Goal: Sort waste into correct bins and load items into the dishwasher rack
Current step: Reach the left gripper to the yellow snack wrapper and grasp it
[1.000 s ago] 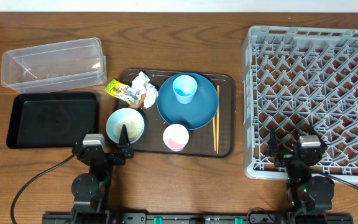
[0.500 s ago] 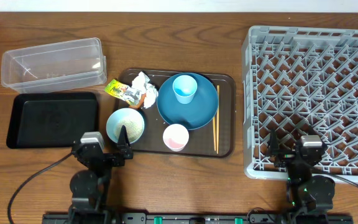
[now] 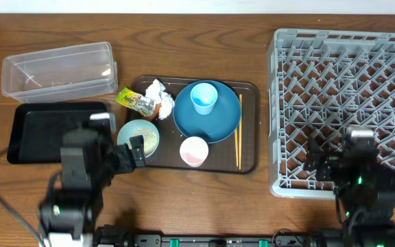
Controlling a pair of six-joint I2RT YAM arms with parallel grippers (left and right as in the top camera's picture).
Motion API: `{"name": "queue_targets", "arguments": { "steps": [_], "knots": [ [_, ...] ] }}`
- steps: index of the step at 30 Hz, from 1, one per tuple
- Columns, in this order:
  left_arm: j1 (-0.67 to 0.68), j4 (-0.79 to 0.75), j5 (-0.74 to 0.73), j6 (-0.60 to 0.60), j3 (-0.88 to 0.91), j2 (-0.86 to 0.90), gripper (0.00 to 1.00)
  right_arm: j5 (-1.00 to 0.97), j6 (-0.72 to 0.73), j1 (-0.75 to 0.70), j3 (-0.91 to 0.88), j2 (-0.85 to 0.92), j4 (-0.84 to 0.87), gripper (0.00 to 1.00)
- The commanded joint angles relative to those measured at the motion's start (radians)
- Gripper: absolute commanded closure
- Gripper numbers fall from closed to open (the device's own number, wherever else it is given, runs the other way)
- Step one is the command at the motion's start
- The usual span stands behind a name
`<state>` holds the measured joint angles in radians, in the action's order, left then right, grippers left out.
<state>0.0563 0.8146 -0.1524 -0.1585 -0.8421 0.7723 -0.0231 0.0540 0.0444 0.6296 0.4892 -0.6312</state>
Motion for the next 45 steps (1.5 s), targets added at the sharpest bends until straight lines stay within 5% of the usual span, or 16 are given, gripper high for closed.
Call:
{"name": "queue_targets", "arguments": {
  "steps": [1, 6, 16, 27, 32, 42, 45],
  "knots": [
    [0.003, 0.142, -0.035, -0.004, -0.16, 0.121, 0.01, 0.011, 0.021, 0.008, 0.14, 0.136, -0.091, 0.01],
    [0.003, 0.246, -0.041, -0.007, -0.257, 0.223, 0.01, 0.058, 0.021, 0.008, 0.26, 0.252, -0.229, 0.01],
    [0.003, -0.115, -0.007, -0.089, -0.257, 0.445, 0.01, 0.076, 0.02, 0.008, 0.263, 0.261, -0.2, 0.01],
    [0.003, -0.257, -0.009, -0.17, -0.257, 0.824, 0.05, 0.076, 0.02, 0.008, 0.263, 0.262, -0.212, 0.01],
    [0.003, -0.29, -0.008, -0.169, -0.257, 0.902, 0.22, 0.071, 0.019, 0.008, 0.263, 0.262, -0.211, 0.01],
    [0.003, -0.312, -0.008, -0.169, -0.257, 0.93, 0.94, 0.064, 0.019, 0.008, 0.263, 0.262, -0.211, 0.01],
    [0.002, -0.304, -0.008, -0.168, -0.266, 0.898, 0.94, 0.064, 0.02, 0.008, 0.263, 0.262, -0.212, 0.01]
  ]
}}
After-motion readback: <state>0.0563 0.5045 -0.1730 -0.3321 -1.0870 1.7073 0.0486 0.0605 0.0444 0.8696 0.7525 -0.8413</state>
